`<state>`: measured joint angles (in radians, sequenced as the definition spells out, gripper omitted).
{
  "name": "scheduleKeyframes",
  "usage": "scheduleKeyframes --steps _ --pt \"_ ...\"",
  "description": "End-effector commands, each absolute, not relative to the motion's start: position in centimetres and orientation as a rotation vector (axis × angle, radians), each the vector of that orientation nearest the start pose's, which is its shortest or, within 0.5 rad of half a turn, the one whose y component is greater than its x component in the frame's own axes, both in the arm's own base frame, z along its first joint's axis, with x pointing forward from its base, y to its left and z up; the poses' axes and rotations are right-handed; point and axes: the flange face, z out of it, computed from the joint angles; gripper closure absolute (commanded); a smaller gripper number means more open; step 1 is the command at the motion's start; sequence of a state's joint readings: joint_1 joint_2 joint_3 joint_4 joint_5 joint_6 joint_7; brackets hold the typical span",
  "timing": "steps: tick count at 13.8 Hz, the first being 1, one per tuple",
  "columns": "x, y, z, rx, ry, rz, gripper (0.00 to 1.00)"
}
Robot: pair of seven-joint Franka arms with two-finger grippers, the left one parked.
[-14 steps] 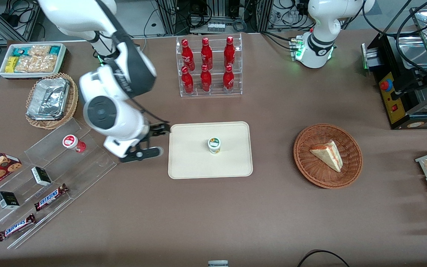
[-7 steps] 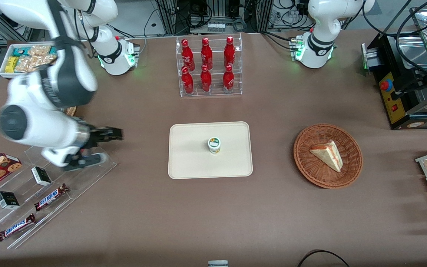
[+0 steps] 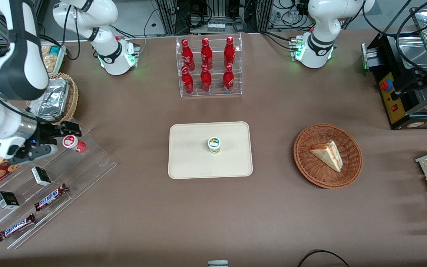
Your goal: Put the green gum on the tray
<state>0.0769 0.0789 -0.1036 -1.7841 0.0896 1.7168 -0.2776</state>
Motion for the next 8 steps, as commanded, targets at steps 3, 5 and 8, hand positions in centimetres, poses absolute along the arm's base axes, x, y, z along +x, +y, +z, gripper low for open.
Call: scheduleKeyframes --steps 3,5,8 --pt "52.9 -2.8 52.4 -3.050 -0.131 0.280 0.00" --pt "52.1 -3.1 52.9 -3.051 -0.013 0.350 0.00" --pt "51.5 -3.4 54.3 -3.075 -0.011 0.349 0.00"
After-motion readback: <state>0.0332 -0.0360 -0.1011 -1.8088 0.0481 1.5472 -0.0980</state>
